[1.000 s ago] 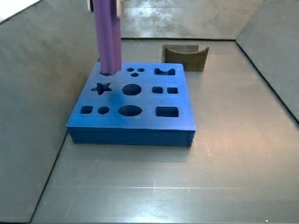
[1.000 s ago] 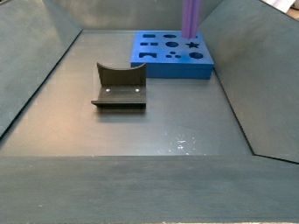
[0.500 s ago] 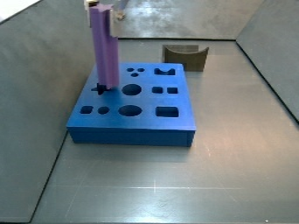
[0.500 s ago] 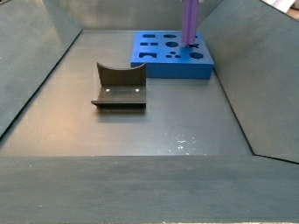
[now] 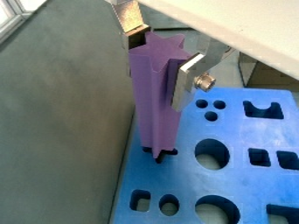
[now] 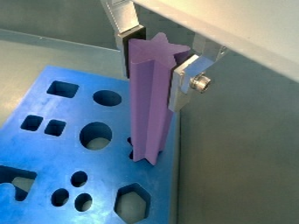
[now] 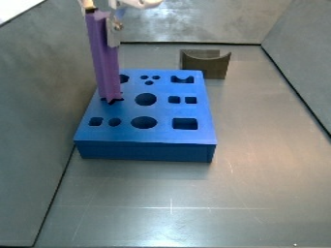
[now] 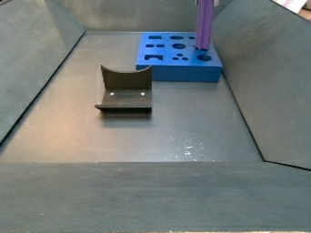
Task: Pick up the star object. Move up. Place the star object on the fixture. Regrasp the star object. Move to above the board. Insert the star object.
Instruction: Insert the star object.
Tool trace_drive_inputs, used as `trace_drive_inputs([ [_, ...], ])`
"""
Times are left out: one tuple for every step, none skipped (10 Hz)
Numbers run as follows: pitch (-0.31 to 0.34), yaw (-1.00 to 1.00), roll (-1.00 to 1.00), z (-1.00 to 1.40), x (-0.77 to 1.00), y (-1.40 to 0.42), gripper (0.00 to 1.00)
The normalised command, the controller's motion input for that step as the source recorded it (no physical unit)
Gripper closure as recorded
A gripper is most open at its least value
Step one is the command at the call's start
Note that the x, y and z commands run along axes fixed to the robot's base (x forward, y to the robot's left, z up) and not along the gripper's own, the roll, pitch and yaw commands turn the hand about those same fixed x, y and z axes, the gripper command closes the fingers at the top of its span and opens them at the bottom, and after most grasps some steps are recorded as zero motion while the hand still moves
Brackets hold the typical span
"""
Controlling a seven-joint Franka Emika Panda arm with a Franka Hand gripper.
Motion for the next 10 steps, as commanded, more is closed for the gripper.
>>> trace_drive_inputs([
  [0.000, -0.17, -0.06, -0.19, 0.10, -0.01, 1.00],
  [0.000, -0.15, -0.09, -0.19, 0.00, 0.00, 1.00],
  [0.000, -0.15, -0.09, -0.26, 0.00, 0.00, 1.00],
  [0.000, -0.24, -0.19, -0.28, 0.02, -0.05, 1.00],
  [-0.033, -0.33, -0.31, -0.25, 0.00, -0.03, 1.00],
  [-0.056, -0.29, -0.30, -0.28, 0.00, 0.00, 1.00],
  [-0.051, -0.27, -0.30, -0.30, 0.01, 0.00, 1.00],
  [-0.027, -0.18, -0.24, -0.38, 0.11, 0.00, 1.00],
  [-0.030, 0.00, -0.13, -0.47, 0.08, 0.00, 1.00],
  [-0.010, 0.17, -0.02, -0.47, 0.04, -0.01, 1.00],
])
